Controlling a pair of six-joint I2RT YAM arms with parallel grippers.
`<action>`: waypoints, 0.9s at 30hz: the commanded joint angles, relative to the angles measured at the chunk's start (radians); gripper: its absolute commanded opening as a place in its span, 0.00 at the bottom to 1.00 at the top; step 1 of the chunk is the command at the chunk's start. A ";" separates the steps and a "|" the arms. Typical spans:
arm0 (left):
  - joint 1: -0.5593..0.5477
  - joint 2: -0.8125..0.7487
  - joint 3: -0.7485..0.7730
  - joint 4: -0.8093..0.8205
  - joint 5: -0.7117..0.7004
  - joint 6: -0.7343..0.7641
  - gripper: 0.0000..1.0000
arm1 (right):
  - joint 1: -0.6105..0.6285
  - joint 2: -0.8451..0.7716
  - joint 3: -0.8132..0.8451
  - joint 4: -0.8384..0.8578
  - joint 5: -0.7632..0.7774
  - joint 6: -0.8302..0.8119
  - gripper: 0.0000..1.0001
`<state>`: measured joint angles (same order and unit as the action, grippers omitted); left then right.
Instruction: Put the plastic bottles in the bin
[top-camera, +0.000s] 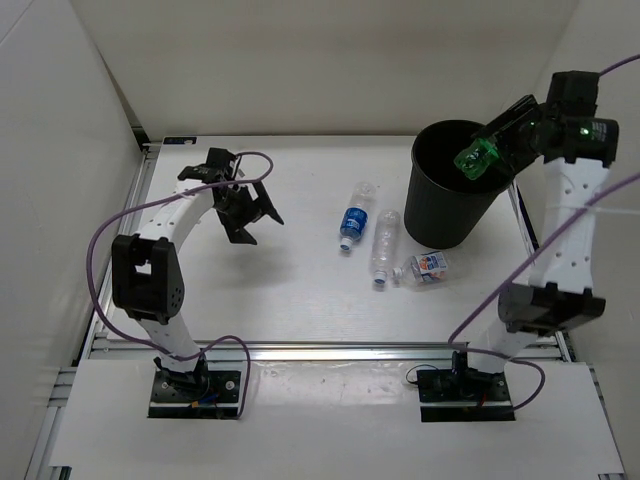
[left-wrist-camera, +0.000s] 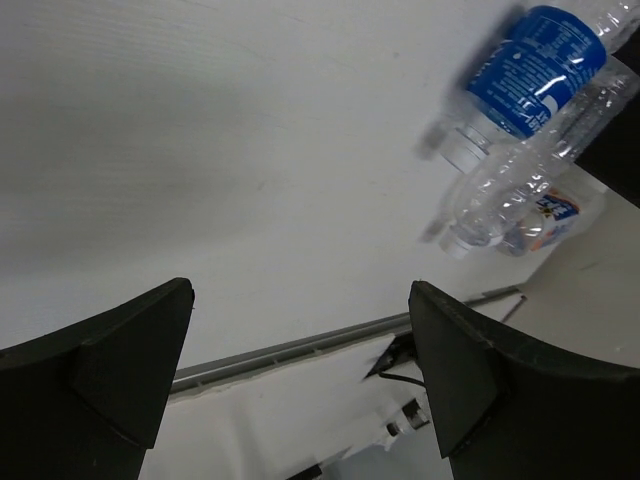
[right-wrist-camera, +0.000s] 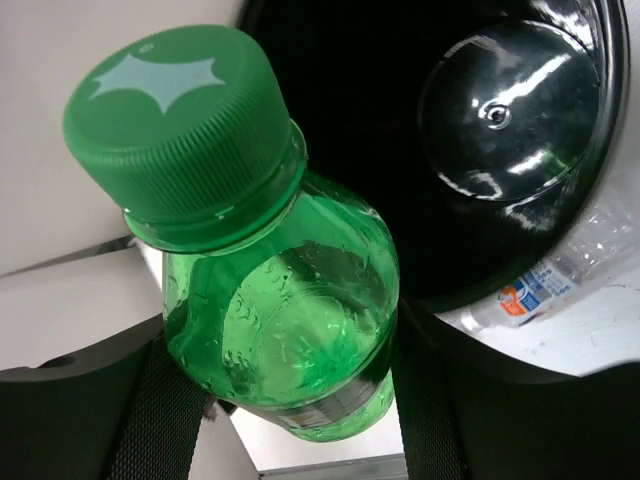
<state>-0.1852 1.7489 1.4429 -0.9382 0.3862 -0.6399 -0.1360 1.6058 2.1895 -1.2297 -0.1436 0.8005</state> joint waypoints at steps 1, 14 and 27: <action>0.003 -0.008 0.077 0.047 0.118 -0.044 1.00 | 0.006 0.095 -0.007 0.049 0.021 -0.001 0.62; 0.012 0.014 0.200 0.088 0.269 -0.182 1.00 | -0.071 -0.210 -0.329 0.019 0.032 -0.038 1.00; 0.079 0.041 0.105 0.114 0.384 -0.250 1.00 | -0.157 -0.552 -1.218 0.281 -0.188 0.080 1.00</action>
<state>-0.0998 1.7981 1.5867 -0.8360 0.7082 -0.8665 -0.2951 1.0504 1.0325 -1.0946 -0.2611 0.8780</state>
